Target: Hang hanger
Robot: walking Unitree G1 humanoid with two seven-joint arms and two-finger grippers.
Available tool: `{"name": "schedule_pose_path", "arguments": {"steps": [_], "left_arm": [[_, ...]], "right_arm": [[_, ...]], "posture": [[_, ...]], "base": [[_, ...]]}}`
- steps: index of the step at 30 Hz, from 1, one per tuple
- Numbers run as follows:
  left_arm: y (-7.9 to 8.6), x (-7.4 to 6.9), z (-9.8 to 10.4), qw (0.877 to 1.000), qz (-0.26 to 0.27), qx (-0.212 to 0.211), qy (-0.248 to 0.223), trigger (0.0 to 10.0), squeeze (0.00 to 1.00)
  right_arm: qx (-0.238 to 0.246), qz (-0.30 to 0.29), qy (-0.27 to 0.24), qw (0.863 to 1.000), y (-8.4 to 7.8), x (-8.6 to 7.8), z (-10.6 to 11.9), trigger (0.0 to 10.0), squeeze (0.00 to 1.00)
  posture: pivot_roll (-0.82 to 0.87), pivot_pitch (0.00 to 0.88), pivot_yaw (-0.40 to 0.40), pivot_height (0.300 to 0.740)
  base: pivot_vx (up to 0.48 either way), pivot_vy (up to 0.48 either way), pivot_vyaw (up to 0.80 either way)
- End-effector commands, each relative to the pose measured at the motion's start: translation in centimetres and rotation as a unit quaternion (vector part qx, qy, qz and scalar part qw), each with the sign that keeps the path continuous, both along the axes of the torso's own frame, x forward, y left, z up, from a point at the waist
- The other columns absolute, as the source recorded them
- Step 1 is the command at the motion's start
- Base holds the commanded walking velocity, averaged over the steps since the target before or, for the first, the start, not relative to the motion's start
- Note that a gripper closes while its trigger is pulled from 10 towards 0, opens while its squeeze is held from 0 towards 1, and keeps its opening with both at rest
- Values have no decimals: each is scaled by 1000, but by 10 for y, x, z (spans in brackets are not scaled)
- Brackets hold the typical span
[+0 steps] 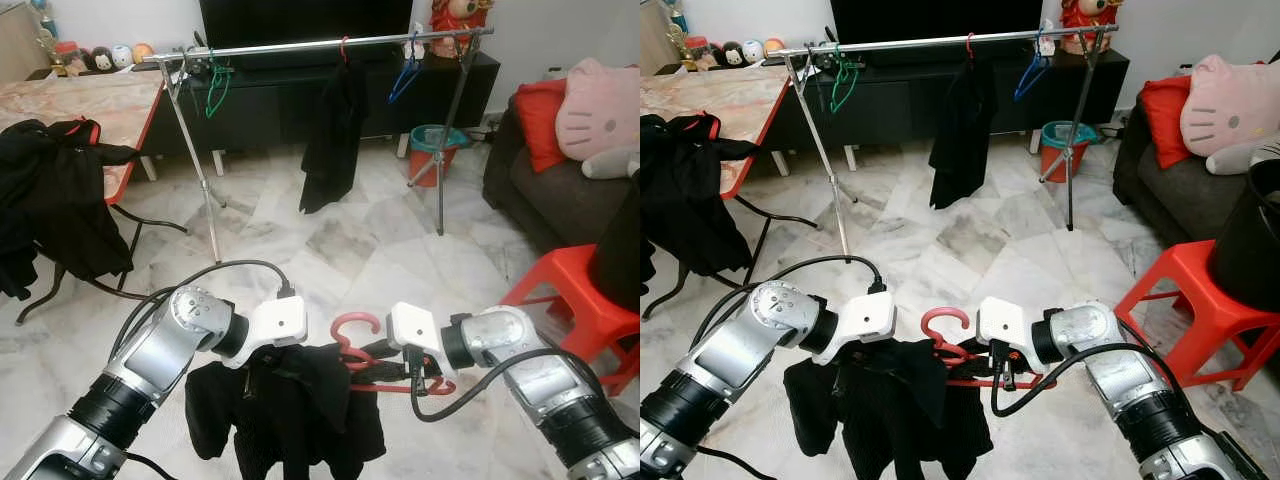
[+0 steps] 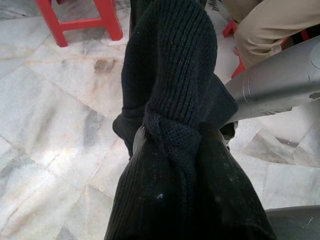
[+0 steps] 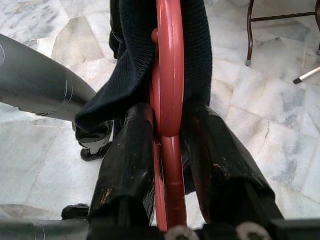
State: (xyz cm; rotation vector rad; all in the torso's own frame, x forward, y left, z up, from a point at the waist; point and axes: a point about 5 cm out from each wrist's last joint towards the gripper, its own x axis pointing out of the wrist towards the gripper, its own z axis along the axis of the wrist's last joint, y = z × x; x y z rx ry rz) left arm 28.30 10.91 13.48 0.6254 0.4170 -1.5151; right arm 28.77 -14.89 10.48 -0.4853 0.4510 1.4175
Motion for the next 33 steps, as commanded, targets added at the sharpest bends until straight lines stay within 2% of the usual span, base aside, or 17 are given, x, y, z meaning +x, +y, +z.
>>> {"name": "schedule_pose_path", "arguments": {"steps": [1,4,5,6,33], "left_arm": [[-3,3,12,1000,-9,-10,-18,10000,0],[-3,3,12,1000,-8,-10,-18,10000,0],[-3,3,12,1000,-8,-10,-18,10000,0],[-3,3,12,1000,-8,-10,-18,10000,0],[-4,5,13,1000,-5,-12,-27,10000,0]], "right_arm": [[-5,9,-4,1000,3,0,0,10000,0],[-11,9,-4,1000,2,0,-2,10000,0],[-10,7,-4,1000,2,0,-2,2471,0],[-7,6,-3,1000,3,0,-2,0,0],[4,0,-12,1000,7,3,-1,0,0]], "posture": [[-73,8,28,732],[-73,8,29,732],[-73,8,29,732],[-73,8,29,732],[-71,8,29,732]], "base": [[0,0,0],[0,0,0],[0,0,0],[0,0,0],[0,0,0]]}}
